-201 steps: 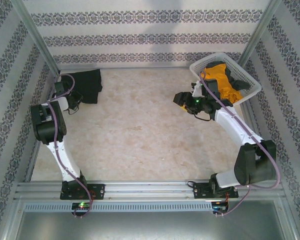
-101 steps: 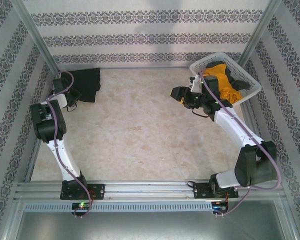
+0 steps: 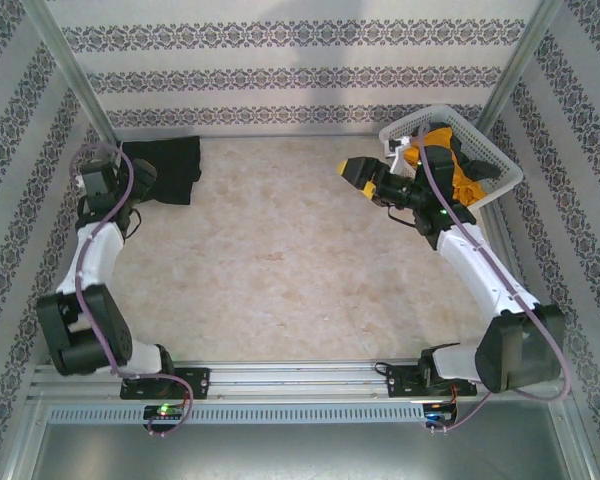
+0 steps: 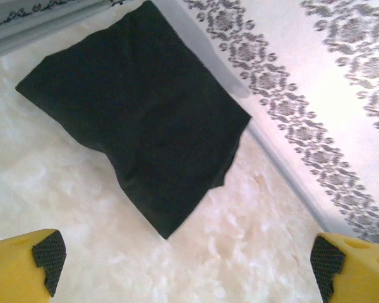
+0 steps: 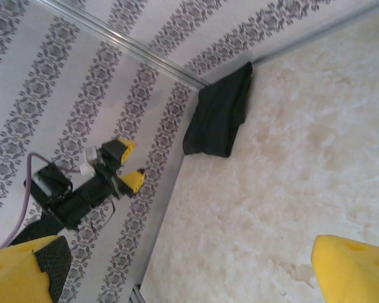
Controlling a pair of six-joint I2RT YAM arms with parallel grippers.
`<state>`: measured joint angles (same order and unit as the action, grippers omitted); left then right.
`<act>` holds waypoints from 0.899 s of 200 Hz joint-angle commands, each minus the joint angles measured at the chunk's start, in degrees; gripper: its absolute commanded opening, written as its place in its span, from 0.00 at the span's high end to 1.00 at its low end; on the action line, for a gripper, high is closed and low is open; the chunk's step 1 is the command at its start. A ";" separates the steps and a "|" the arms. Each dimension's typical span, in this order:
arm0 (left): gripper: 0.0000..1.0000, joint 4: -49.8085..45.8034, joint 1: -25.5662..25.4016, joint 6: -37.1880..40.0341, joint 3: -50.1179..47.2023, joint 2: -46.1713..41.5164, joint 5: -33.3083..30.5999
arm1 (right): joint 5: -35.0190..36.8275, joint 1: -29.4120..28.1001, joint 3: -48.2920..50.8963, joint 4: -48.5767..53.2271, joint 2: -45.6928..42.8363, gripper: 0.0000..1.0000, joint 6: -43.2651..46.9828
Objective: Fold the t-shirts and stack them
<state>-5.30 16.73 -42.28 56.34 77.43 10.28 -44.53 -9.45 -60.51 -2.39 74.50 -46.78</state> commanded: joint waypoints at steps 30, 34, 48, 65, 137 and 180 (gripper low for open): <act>0.00 -6.86 -19.09 2.29 -9.30 -17.63 -14.68 | 10.08 1.91 -0.24 14.66 -6.70 0.02 8.16; 0.00 -9.51 -21.67 3.21 -8.57 -17.75 -18.00 | 11.73 1.70 -0.24 16.52 -7.07 0.02 9.35; 0.00 -17.76 -30.35 4.85 -6.33 -17.09 -33.89 | 21.80 0.12 0.29 23.66 -8.57 0.02 14.54; 0.00 -19.15 -34.44 11.54 -7.63 -16.79 -40.00 | 43.07 -2.62 1.83 30.33 -10.11 0.02 18.60; 0.00 24.22 -25.46 34.90 -30.57 -14.08 -34.18 | 68.79 -0.20 31.86 -2.33 -15.88 0.02 42.25; 0.00 54.33 -20.84 41.20 -36.12 3.81 -26.69 | 58.67 4.24 38.01 -24.83 -6.18 0.02 43.20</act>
<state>25.69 -5.78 -7.09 22.31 74.32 -20.32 18.28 -7.31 -24.12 -10.07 63.61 -5.52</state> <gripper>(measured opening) 0.999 0.977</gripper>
